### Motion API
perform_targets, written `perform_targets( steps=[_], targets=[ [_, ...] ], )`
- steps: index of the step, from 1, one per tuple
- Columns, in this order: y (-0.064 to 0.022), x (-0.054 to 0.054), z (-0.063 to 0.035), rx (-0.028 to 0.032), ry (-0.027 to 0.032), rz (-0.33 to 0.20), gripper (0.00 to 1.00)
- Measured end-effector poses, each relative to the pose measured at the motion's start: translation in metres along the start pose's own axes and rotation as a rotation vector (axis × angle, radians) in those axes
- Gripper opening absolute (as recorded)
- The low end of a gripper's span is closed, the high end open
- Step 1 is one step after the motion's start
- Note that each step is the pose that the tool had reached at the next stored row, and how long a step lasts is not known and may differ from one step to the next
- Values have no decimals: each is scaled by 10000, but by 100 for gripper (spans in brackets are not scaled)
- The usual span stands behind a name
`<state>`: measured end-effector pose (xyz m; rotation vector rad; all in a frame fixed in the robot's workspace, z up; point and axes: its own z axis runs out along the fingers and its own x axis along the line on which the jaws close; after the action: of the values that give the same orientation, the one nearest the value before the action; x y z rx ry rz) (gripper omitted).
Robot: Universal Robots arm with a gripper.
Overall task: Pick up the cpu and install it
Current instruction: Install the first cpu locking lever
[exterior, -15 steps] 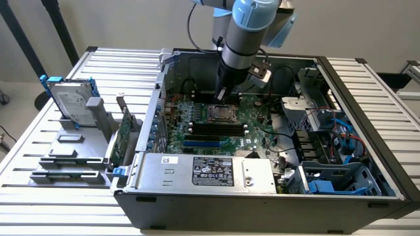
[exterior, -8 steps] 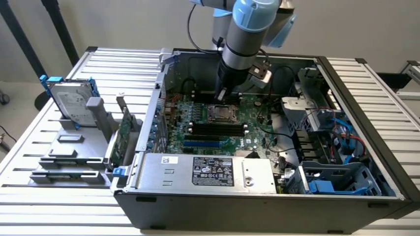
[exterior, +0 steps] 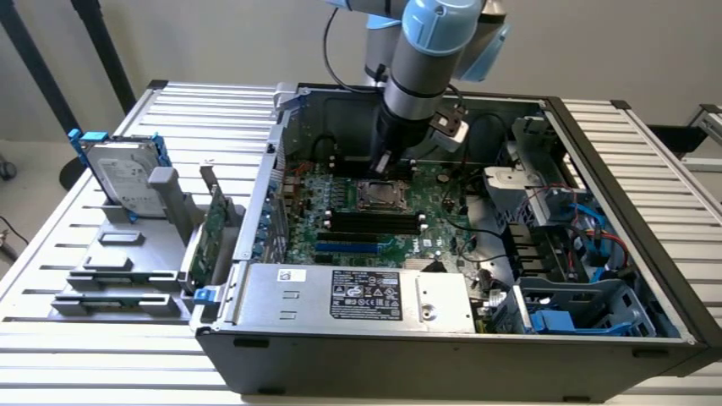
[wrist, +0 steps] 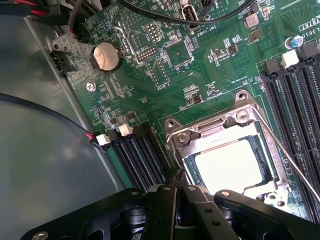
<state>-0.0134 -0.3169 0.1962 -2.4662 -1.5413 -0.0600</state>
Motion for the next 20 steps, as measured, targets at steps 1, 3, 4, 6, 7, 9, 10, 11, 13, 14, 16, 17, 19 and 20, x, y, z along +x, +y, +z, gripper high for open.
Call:
perform_targets(
  steps=[1, 3, 4, 6, 7, 9, 10, 11, 13, 14, 16, 17, 19, 20],
  targets=[
    [3, 1, 0, 0, 0, 0, 11],
    [9, 4, -1, 0, 0, 0, 11],
    [12, 6, -1, 0, -1, 0, 11],
    [18, 9, -1, 0, 0, -1, 11],
    [21, 10, -2, 0, 0, -1, 11],
    [26, 13, -2, 0, 0, 0, 11],
    [29, 14, -2, 0, 0, -1, 11],
    [33, 16, -2, 0, 1, -1, 11],
    [40, 20, -4, 0, -1, -1, 11],
    [44, 21, -4, 0, -2, -1, 11],
    [50, 25, -4, -1, -1, -1, 11],
    [54, 26, -4, 0, -1, -1, 11],
    [59, 29, -4, 1, 0, -1, 11],
    [61, 30, -4, 2, 2, -1, 11]
  ],
)
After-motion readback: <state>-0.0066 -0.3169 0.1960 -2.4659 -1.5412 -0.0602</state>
